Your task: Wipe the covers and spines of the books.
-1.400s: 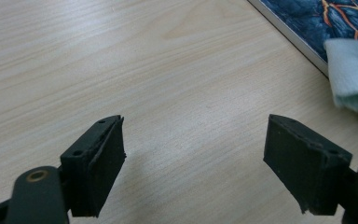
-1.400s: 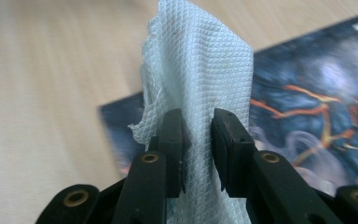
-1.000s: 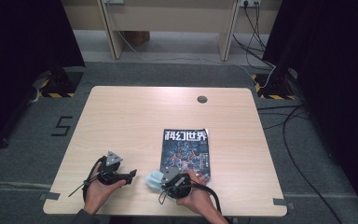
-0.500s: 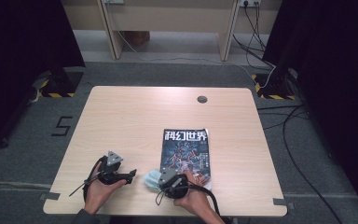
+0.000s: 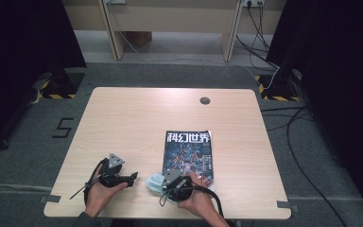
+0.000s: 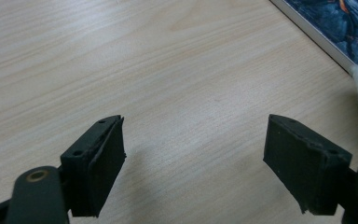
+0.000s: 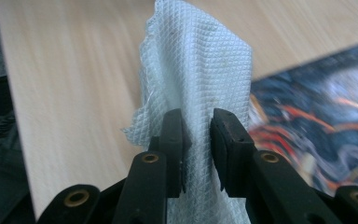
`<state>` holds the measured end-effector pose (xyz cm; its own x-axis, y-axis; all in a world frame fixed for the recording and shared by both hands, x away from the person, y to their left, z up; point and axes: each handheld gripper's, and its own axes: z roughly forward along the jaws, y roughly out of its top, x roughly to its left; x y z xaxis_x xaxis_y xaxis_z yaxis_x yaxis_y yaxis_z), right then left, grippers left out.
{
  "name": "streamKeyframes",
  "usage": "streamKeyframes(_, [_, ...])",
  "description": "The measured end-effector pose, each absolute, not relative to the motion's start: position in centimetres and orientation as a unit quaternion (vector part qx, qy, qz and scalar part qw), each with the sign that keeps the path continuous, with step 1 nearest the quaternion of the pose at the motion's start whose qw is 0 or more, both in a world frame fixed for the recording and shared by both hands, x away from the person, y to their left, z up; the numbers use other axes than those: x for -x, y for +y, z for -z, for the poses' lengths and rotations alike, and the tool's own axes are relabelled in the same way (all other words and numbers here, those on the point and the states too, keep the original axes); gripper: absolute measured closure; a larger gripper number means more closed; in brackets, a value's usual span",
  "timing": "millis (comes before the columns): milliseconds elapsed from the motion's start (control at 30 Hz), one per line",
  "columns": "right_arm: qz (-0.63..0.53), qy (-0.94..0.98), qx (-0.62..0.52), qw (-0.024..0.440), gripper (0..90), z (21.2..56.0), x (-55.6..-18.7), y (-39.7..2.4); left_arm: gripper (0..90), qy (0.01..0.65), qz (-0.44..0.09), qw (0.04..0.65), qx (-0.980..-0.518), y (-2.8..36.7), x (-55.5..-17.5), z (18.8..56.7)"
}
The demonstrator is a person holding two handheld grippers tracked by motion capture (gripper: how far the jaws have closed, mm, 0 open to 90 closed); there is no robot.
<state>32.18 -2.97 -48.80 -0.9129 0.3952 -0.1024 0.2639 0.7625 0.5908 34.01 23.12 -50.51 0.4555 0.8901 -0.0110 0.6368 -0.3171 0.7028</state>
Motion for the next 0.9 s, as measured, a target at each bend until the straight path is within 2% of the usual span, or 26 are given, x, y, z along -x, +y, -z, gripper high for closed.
streamKeyframes(133, [-0.297, 0.923, -0.218, 0.112, 74.7, 48.8, -32.6, -5.4, 20.0, 0.483, -0.192, 0.329, -0.788, 23.1, -34.0, 50.5])
streamKeyframes(500, [-0.271, 0.900, -0.305, 0.155, 74.7, 48.5, -33.6, -12.5, 20.0, 0.478, -0.190, 0.333, -0.790, 22.6, -33.9, 50.5])
streamKeyframes(633, [-0.261, 0.904, -0.296, 0.164, 74.2, 48.5, -33.2, -11.9, 19.9, 0.474, -0.176, 0.346, -0.790, 21.9, -33.6, 50.5])
streamKeyframes(900, [-0.275, 0.919, -0.246, 0.143, 73.9, 48.6, -31.5, -8.7, 19.1, 0.449, -0.160, 0.373, -0.796, 19.5, -32.5, 50.2])
